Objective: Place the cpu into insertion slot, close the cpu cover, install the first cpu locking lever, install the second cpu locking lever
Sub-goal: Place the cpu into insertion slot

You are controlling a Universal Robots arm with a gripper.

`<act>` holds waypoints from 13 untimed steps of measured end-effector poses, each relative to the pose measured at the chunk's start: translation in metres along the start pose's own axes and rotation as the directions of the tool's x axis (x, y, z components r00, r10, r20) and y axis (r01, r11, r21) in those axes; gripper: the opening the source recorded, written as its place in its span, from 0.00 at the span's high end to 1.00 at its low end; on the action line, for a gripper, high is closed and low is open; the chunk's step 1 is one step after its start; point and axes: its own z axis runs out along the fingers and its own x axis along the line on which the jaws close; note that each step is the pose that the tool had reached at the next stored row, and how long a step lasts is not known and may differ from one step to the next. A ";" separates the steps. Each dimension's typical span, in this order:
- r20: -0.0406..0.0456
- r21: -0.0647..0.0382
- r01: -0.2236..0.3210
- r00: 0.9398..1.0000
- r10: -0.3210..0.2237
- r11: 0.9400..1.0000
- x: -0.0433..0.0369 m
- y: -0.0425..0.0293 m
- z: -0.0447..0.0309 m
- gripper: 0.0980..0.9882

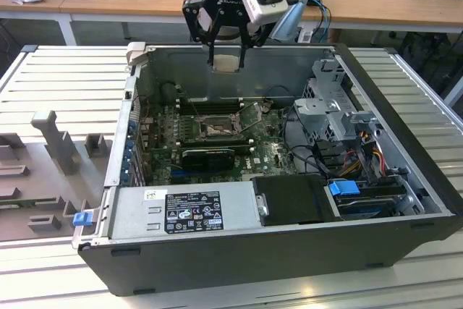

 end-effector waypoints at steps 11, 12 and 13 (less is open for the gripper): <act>0.008 -0.002 -0.096 0.995 0.096 0.995 0.0002 -0.0001 0.0005 0.52; 0.008 -0.002 -0.096 0.995 0.096 0.995 0.0002 -0.0001 0.0007 0.52; 0.008 -0.002 -0.096 0.995 0.096 0.995 0.0002 -0.0001 0.0010 0.52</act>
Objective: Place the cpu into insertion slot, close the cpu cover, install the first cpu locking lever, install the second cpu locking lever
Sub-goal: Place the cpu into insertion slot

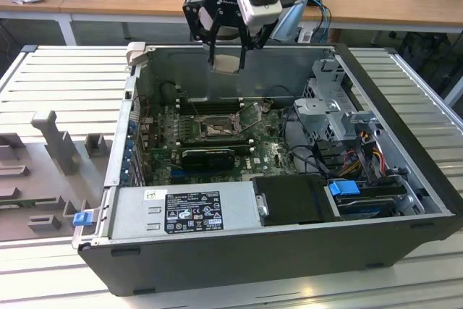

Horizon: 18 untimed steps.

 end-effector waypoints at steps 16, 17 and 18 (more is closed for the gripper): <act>0.004 -0.001 -0.046 0.999 0.046 0.999 0.0000 -0.0001 0.0010 0.52; 0.005 -0.001 -0.053 0.999 0.053 0.999 0.0000 -0.0001 0.0010 0.52; 0.005 -0.001 -0.057 0.998 0.057 0.998 0.0000 -0.0001 0.0010 0.52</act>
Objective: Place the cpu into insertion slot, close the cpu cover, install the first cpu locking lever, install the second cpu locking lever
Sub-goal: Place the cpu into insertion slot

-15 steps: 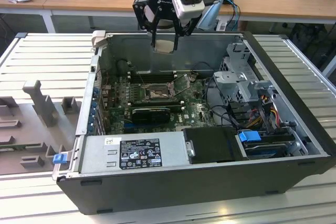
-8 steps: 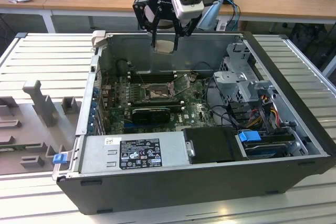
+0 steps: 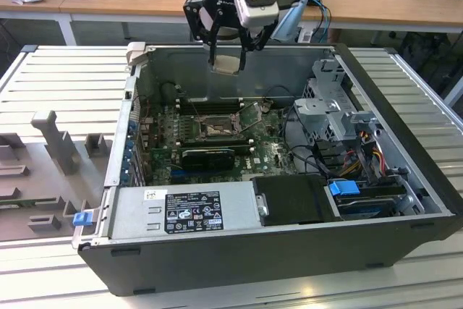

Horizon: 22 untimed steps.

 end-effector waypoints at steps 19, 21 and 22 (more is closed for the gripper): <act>0.012 -0.003 -0.132 0.991 0.132 0.991 0.0000 -0.0001 0.0009 0.52; 0.013 -0.004 -0.142 0.990 0.142 0.990 0.0000 -0.0001 0.0009 0.52; 0.013 -0.004 -0.146 0.989 0.146 0.989 0.0000 -0.0001 0.0010 0.52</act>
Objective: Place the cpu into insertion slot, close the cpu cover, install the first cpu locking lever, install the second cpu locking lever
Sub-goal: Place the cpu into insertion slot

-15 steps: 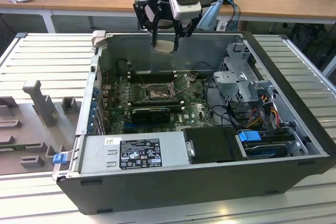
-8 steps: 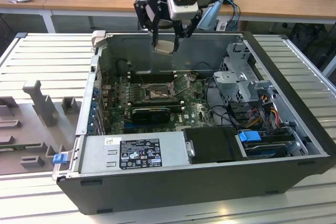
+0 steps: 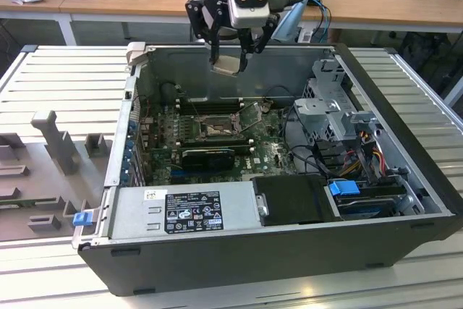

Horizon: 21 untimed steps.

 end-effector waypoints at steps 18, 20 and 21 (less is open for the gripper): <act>0.009 -0.002 -0.097 0.995 0.097 0.995 0.0000 0.0000 0.0002 0.52; 0.009 -0.002 -0.106 0.994 0.106 0.994 0.0000 0.0000 0.0002 0.52; 0.010 -0.003 -0.108 0.994 0.108 0.994 0.0000 0.0000 0.0003 0.52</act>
